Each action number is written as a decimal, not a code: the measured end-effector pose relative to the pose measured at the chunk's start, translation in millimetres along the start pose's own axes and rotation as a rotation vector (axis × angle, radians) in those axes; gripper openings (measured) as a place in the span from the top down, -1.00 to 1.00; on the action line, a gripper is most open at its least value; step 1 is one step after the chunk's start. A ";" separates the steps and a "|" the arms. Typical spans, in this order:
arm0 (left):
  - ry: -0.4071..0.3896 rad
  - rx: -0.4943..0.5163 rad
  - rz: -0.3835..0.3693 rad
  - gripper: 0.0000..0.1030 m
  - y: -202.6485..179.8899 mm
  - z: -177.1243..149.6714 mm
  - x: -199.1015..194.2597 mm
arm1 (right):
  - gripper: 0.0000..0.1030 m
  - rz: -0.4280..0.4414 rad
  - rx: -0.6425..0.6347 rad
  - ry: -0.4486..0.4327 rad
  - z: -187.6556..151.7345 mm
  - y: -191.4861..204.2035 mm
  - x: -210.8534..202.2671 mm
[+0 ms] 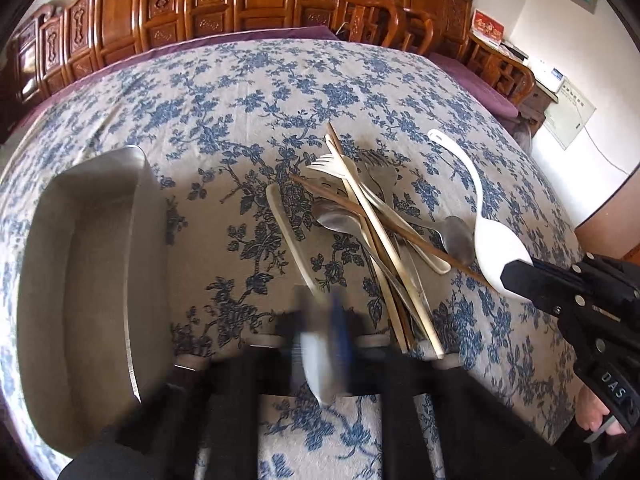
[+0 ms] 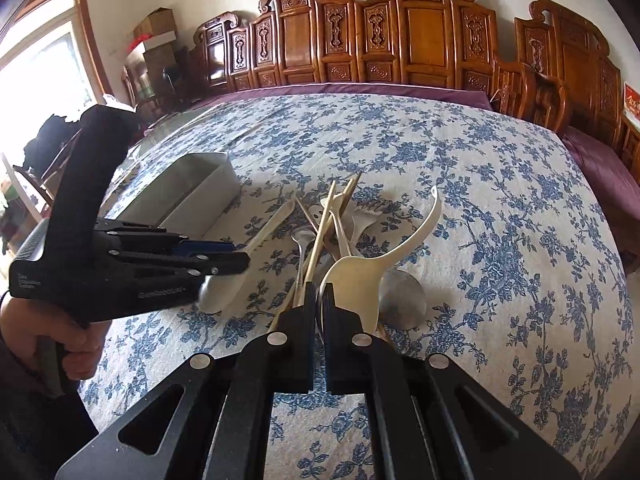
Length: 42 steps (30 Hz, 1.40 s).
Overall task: Organize utensils
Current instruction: 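Grasp another white plastic spoon with the left tool while the right tool lifts its spoon, then lower both white spoons into the grey tray and open both tools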
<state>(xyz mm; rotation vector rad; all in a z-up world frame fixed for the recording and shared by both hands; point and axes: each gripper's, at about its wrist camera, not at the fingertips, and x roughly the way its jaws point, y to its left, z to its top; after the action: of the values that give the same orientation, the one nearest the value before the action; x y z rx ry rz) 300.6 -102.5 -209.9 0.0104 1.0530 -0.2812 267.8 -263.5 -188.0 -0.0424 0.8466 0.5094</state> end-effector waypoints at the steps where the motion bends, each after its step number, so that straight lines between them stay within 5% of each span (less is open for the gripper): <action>1: -0.005 0.006 0.005 0.98 1.2 -1.6 -4.7 | 0.92 -0.001 -0.006 -0.001 0.5 3.4 -0.6; 10: -0.011 0.000 -0.014 0.99 11.1 -11.0 -14.3 | 0.92 -0.010 -0.013 -0.003 -1.1 14.7 -3.1; 28: -0.161 -0.039 -0.042 0.99 63.7 -13.2 -93.5 | 0.92 -0.046 -0.085 -0.015 5.0 59.5 -15.4; 42: -0.119 -0.133 -0.035 0.98 126.1 -20.4 -70.7 | 0.92 -0.021 -0.192 0.003 35.0 136.7 -6.6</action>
<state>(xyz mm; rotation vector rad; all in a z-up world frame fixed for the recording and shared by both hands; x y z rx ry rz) 279.9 37.9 -175.2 -0.1434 0.9522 -0.2398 227.8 -137.8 -137.5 -0.2281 0.7970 0.5693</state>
